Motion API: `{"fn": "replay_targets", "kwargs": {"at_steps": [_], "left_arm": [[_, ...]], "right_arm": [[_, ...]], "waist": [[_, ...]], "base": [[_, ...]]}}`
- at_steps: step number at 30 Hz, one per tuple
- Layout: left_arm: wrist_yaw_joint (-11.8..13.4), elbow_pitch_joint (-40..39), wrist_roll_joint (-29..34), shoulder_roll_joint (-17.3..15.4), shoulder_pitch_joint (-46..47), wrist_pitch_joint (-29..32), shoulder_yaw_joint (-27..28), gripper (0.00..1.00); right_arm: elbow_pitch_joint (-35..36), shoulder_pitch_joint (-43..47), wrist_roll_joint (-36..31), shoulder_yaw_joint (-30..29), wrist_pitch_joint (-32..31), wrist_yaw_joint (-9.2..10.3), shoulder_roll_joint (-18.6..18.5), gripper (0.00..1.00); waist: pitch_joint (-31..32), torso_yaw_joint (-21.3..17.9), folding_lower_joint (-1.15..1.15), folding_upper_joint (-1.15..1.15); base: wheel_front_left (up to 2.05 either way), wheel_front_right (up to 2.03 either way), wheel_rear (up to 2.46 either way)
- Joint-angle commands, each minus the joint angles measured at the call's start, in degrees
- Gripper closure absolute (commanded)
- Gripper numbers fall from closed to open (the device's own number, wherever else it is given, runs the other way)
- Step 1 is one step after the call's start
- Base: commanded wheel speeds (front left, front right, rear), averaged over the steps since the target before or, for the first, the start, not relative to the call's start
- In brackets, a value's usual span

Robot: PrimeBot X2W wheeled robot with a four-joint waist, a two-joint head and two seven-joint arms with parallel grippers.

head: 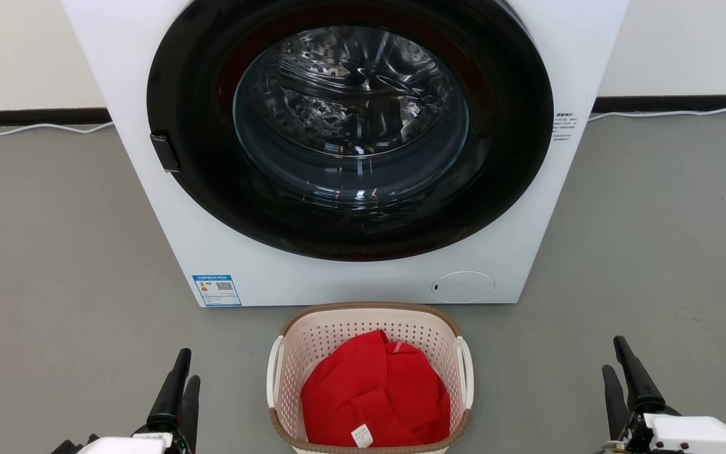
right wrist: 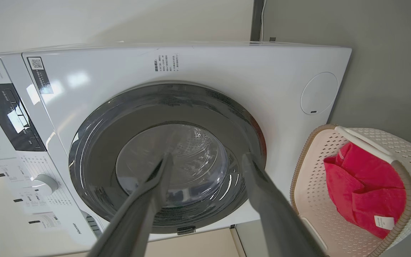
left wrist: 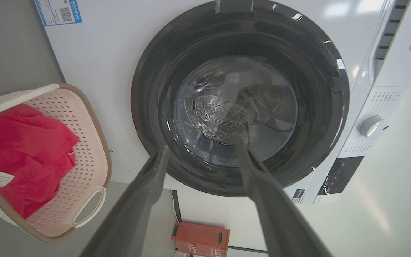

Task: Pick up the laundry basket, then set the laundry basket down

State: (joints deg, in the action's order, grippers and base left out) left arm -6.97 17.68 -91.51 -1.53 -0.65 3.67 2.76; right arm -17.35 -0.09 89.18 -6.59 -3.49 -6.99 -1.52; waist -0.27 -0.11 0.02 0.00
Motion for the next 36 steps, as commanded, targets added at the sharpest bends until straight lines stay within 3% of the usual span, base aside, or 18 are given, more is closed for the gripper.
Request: {"fn": "replay_targets", "kwargs": {"at_steps": [1, 12, 36], "left_arm": [[-0.1, -1.9, 0.9, -0.5, 1.5, -0.5, 0.0, 0.00], [-0.2, -1.7, 9.6, -0.6, 1.6, -2.5, 0.1, 0.00], [0.6, -3.5, 30.5, -0.6, 1.0, -6.4, 0.1, 0.00]], "right_arm": [[1.9, -1.2, -1.1, 0.4, 0.6, -0.11, -0.8, 0.00], [2.9, -1.2, -8.2, 0.5, 2.5, -0.15, -0.7, 0.00], [5.1, -0.9, -32.7, 1.7, 6.3, -0.23, -0.9, 0.00]], "waist": [[0.0, 0.0, -0.02, 0.00], [0.0, -0.1, -0.02, 0.00], [0.3, 0.0, -0.02, 0.00]], "base": [[0.00, 0.00, 0.00], [0.00, 0.00, 0.00], [0.00, 0.00, 0.00]]}}
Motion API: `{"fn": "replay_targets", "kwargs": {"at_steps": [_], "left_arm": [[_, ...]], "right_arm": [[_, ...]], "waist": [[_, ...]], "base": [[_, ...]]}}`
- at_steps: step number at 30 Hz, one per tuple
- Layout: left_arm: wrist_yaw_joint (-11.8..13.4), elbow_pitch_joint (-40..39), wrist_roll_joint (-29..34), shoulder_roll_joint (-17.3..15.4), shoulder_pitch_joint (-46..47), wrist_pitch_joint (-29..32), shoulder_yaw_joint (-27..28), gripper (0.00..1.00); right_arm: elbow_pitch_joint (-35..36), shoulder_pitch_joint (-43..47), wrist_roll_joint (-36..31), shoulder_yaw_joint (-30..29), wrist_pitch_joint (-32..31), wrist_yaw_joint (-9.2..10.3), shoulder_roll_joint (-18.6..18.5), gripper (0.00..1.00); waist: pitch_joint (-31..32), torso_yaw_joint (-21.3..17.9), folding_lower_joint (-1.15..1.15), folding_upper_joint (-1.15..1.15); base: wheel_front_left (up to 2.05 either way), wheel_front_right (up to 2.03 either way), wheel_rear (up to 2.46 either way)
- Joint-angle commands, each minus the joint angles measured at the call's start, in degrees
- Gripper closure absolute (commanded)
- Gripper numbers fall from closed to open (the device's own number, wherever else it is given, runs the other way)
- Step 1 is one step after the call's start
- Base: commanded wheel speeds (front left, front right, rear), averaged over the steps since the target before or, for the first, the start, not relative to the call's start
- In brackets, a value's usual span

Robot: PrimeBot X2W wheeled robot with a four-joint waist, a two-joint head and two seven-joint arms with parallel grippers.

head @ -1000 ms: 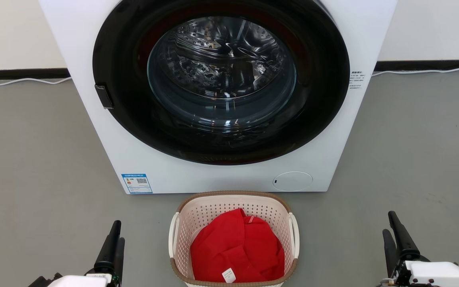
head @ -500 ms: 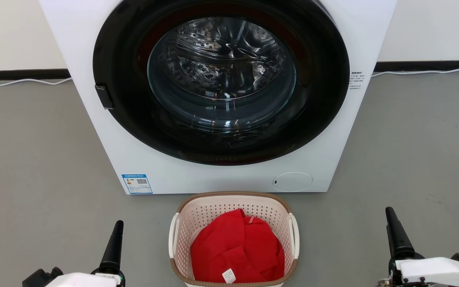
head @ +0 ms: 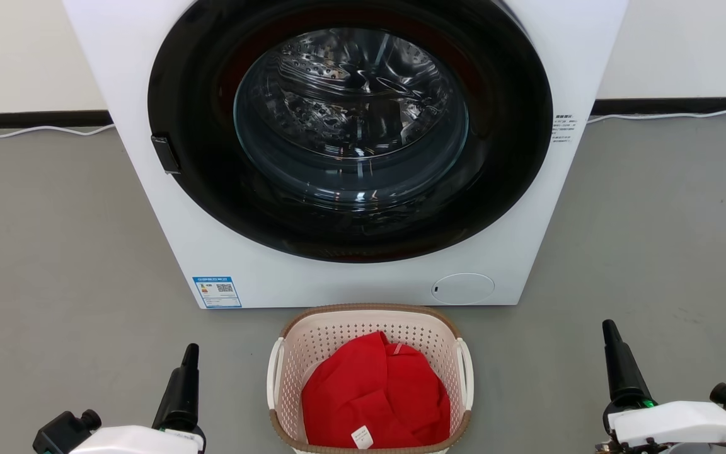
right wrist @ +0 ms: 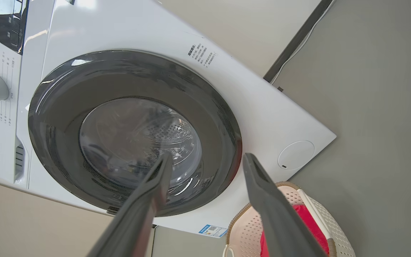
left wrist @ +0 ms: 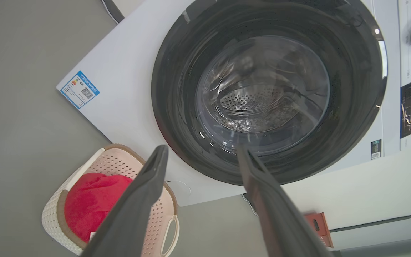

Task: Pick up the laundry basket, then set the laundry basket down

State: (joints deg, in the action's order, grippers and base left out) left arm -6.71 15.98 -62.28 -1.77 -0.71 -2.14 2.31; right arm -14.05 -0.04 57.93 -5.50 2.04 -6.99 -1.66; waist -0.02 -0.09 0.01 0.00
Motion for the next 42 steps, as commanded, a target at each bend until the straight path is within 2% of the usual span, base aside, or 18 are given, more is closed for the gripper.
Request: {"fn": "replay_targets", "kwargs": {"at_steps": [1, 18, 42], "left_arm": [[0.5, -1.8, 2.1, -0.4, 0.9, -0.8, 0.5, 0.00], [1.8, -2.0, 14.9, -0.6, 0.2, -3.6, -0.4, 0.00], [2.7, -3.1, 29.2, -0.8, -0.3, -7.5, -1.0, 0.00]], "right_arm": [[1.7, -0.9, -2.6, 0.6, 0.9, -0.24, -0.8, 0.00], [0.4, -1.1, -20.6, 0.5, 3.8, -0.30, -0.9, 0.00], [1.0, -0.7, -38.8, 0.9, 7.6, -0.38, -1.0, 0.00]], "waist": [[0.0, 0.0, 0.00, 0.00], [0.0, 0.0, -0.01, 0.00], [-0.3, 0.1, -0.01, 0.00]], "base": [[0.00, 0.00, 0.00], [0.00, 0.00, 0.00], [0.00, 0.00, 0.00]]}}
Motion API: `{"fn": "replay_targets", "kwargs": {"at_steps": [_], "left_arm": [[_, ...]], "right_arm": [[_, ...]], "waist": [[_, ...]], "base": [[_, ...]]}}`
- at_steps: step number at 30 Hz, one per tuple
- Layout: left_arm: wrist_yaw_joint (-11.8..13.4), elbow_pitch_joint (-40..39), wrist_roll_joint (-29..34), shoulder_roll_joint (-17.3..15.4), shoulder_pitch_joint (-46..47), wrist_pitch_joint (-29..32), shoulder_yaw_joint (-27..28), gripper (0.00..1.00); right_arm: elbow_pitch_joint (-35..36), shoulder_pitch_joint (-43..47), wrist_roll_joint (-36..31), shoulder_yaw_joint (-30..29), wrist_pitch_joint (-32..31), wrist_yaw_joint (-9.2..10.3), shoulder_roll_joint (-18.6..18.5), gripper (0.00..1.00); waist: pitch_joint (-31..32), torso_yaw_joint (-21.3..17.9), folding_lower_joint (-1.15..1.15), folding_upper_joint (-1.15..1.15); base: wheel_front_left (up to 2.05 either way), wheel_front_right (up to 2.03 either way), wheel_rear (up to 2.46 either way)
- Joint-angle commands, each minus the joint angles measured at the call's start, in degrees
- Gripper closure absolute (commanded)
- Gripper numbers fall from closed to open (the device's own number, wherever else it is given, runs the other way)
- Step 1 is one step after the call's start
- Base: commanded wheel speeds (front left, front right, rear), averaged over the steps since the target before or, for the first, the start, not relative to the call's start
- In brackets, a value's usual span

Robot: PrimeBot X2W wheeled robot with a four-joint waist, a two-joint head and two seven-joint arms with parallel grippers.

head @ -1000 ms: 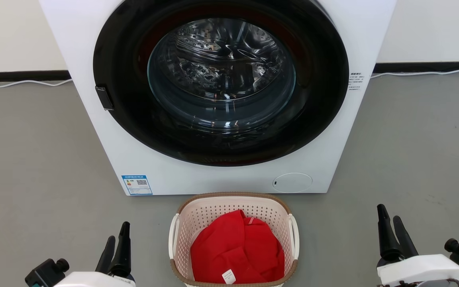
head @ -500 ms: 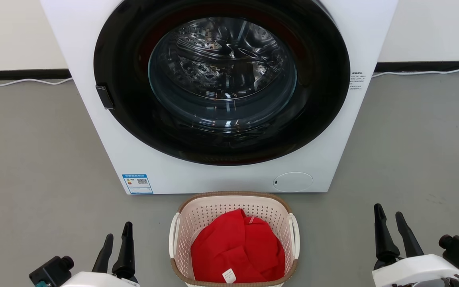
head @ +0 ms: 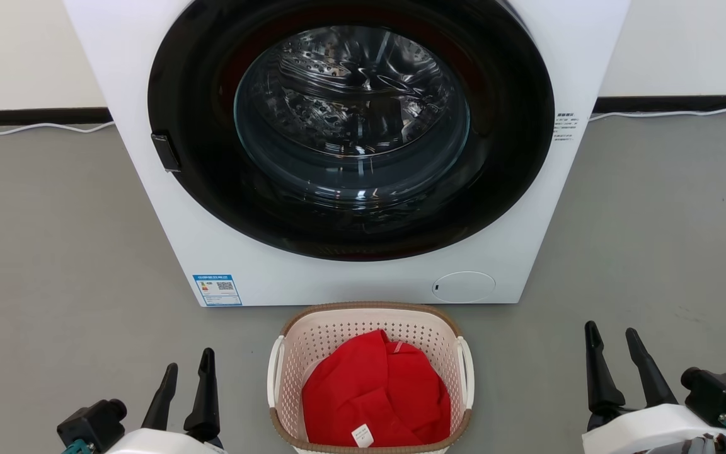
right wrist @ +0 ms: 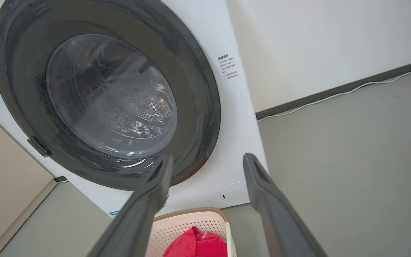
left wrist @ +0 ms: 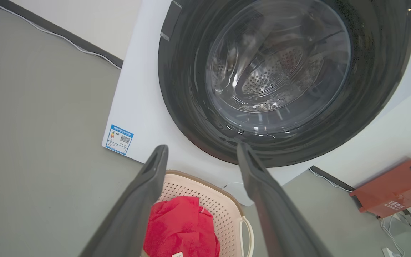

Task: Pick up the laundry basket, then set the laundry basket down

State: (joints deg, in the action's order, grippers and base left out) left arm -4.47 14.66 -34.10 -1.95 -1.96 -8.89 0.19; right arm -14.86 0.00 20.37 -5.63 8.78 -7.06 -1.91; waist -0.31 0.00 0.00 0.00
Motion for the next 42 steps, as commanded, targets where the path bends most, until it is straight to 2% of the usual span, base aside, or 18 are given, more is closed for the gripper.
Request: {"fn": "replay_targets", "kwargs": {"at_steps": [1, 31, 42], "left_arm": [[0.5, -1.9, 1.6, -0.6, 0.9, -0.9, 1.1, 0.00], [1.5, -3.0, 20.7, -0.9, 0.3, -6.1, 0.9, 0.00], [1.2, -2.6, 20.7, -0.9, 0.5, -6.1, 1.3, 0.00]], "right_arm": [[1.9, -0.8, -2.0, 1.0, 1.0, -0.32, -0.7, 0.00], [1.2, -1.0, -25.5, 0.7, 6.2, -0.43, -1.0, 0.00], [1.1, -1.0, -24.7, 0.5, 6.2, -0.43, -1.0, 0.00]], "waist": [[0.0, 0.0, 0.00, 0.00], [-0.1, -0.2, 0.00, 0.00], [-0.4, -0.2, 0.00, 0.00]], "base": [[0.00, 0.00, 0.00], [0.00, 0.00, 0.00], [0.00, 0.00, 0.00]]}}
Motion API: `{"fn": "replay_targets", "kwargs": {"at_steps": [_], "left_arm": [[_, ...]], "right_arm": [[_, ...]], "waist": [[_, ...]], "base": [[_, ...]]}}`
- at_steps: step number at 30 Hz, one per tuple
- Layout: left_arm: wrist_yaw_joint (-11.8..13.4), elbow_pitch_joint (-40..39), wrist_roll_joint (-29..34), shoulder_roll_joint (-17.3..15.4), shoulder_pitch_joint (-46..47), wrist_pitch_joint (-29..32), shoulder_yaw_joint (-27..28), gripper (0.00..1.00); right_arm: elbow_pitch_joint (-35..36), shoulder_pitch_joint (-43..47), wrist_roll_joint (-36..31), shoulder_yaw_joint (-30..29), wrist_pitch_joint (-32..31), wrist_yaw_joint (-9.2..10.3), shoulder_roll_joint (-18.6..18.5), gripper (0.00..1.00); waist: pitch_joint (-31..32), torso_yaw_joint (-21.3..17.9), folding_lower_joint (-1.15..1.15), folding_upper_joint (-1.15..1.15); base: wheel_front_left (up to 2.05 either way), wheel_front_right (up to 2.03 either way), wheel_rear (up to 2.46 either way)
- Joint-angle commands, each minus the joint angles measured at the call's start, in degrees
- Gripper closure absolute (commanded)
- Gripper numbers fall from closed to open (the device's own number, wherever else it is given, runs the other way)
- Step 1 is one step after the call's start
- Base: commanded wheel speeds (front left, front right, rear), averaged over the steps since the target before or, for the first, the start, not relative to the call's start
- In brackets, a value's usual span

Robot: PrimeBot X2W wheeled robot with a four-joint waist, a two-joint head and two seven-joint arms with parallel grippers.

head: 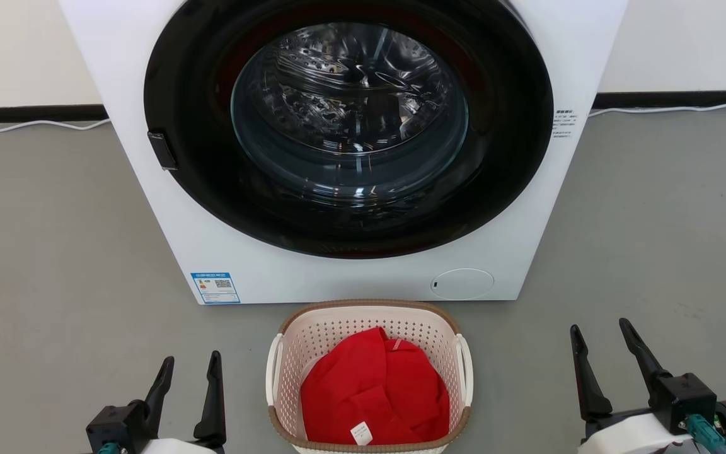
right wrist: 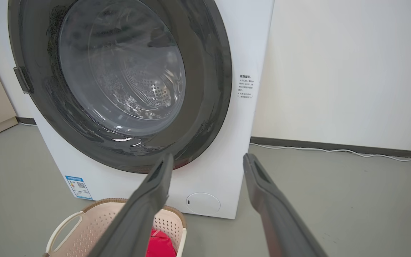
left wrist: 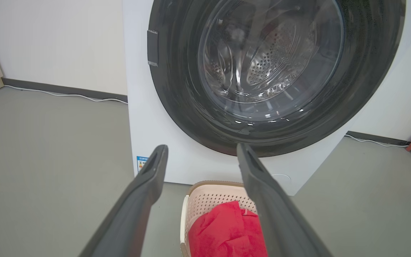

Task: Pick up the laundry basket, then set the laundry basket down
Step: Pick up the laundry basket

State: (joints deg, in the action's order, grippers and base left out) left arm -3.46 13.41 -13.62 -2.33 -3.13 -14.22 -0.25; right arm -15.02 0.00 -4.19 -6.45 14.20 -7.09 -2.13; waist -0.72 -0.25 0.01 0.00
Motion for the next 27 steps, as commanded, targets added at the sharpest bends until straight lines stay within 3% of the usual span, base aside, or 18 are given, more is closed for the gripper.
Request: {"fn": "replay_targets", "kwargs": {"at_steps": [1, 17, 27], "left_arm": [[0.2, -1.4, 0.3, -0.5, 1.6, -0.8, 1.8, 0.00], [0.3, 0.2, -0.6, -0.5, 3.7, -0.8, 0.6, 0.00], [0.9, 4.4, -2.0, -0.5, 8.3, -0.8, -1.3, 0.00]], "right_arm": [[1.2, -1.0, -0.1, 1.3, 0.8, -0.40, -0.8, 0.00], [-1.5, -3.4, 2.7, 0.7, 0.8, -0.40, -0.8, 0.00], [-7.0, -8.2, 4.6, 0.5, 0.8, -0.40, -0.8, 0.00]], "waist": [[0.0, 0.0, 0.00, 0.00], [-3.2, 0.6, 0.00, 0.00], [-6.0, 0.7, 0.00, 0.00]], "base": [[0.00, 0.00, 0.00], [0.00, 0.00, 0.00], [0.00, 0.00, 0.00]]}}
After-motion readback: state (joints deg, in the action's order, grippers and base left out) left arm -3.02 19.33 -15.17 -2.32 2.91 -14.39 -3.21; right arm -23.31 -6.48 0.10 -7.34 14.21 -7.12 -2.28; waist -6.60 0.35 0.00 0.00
